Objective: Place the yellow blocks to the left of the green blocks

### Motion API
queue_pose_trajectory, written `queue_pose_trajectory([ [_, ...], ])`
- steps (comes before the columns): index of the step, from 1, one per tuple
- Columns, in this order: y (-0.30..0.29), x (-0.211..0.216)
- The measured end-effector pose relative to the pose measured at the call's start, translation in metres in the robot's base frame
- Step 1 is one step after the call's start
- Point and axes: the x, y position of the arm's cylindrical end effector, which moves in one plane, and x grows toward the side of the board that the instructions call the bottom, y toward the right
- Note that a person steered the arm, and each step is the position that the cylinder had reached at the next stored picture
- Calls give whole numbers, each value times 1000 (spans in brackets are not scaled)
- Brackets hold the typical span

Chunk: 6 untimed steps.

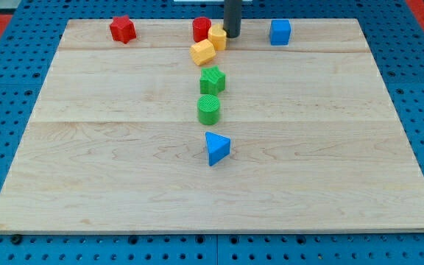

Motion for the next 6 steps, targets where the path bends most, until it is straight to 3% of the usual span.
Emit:
queue_pose_trajectory([
  [1,6,-27],
  [4,-50,42],
  [6,-58,123],
])
